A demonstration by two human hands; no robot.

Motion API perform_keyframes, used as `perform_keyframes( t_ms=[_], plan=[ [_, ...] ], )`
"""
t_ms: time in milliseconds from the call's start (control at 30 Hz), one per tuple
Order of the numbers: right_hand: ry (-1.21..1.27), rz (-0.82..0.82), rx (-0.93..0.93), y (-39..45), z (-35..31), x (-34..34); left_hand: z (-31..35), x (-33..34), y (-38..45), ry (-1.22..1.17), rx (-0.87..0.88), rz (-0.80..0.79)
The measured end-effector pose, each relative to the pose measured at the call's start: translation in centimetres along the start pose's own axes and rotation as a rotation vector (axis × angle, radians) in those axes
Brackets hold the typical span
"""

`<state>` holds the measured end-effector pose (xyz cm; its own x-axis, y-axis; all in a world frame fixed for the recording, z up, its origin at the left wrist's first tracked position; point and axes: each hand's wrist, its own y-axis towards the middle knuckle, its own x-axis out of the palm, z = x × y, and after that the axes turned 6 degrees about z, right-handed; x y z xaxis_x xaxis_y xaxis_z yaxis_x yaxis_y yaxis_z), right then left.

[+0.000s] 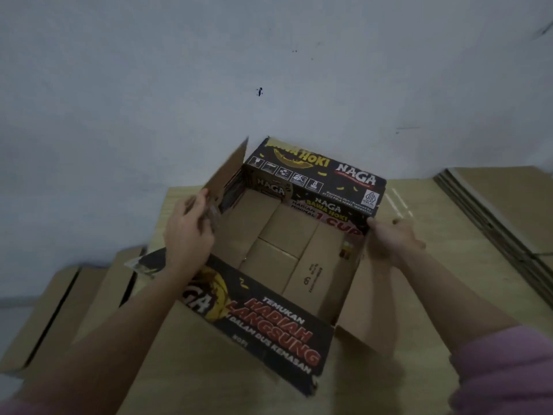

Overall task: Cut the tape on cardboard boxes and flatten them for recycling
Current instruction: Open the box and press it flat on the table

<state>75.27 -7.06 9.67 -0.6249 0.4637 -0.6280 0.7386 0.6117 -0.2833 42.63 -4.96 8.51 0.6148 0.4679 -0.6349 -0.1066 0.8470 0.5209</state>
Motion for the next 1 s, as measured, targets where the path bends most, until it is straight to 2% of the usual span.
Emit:
perform_keyframes(
  t_ms=[133, 200, 333, 433, 567, 633, 667, 733, 800, 900, 967, 1000],
  plan=[
    [0.113, 0.015, -0.168, -0.2, -2.7, -0.6, -1.2, -2.0, 0.7, -0.189, -0.2, 0.099],
    [0.208, 0.033, -0.293, 0.0, -4.0, -1.4, -2.7, -2.4, 1.2, -0.323, -0.366, 0.125],
    [0.488, -0.036, -0.456, -1.1, -4.3, -2.6, -4.9, -2.4, 1.4, -0.66, -0.719, 0.105],
    [0.4, 0.021, -0.552, -2.3, -3.0, -3.4, -5.9, -1.8, 1.1, -0.602, -0.942, 0.02],
    [0.305, -0.059, -0.762, -3.6, -1.1, -4.4, -5.0, -1.8, 1.6, -0.661, -1.159, 0.144],
    [0.243, -0.004, -0.867, -4.5, -0.6, -4.6, -3.3, -2.3, 2.1, -0.63, -1.121, 0.183],
    [0.238, 0.03, -0.95, -5.1, -0.5, -4.6, -2.6, -2.2, 2.4, -0.63, -1.042, 0.169],
    [0.25, 0.148, -1.138, -7.4, -0.3, -4.6, -1.1, -2.4, 2.6, -0.587, -0.872, 0.047],
    [0.208, 0.259, -1.226, -9.7, 0.3, -4.2, -0.9, -2.7, 2.3, -0.503, -0.786, -0.067],
    [-0.05, 0.384, -1.166, -13.7, 2.8, -2.6, -0.3, -3.2, 0.7, -0.177, -0.616, -0.138],
    [-0.262, 0.371, -1.068, -16.4, 3.8, -1.6, 1.0, -3.8, -0.3, -0.141, -0.51, -0.177],
    [-0.363, 0.305, -1.006, -17.5, 3.6, -1.4, 1.7, -3.8, -0.8, -0.145, -0.446, -0.199]
  ],
)
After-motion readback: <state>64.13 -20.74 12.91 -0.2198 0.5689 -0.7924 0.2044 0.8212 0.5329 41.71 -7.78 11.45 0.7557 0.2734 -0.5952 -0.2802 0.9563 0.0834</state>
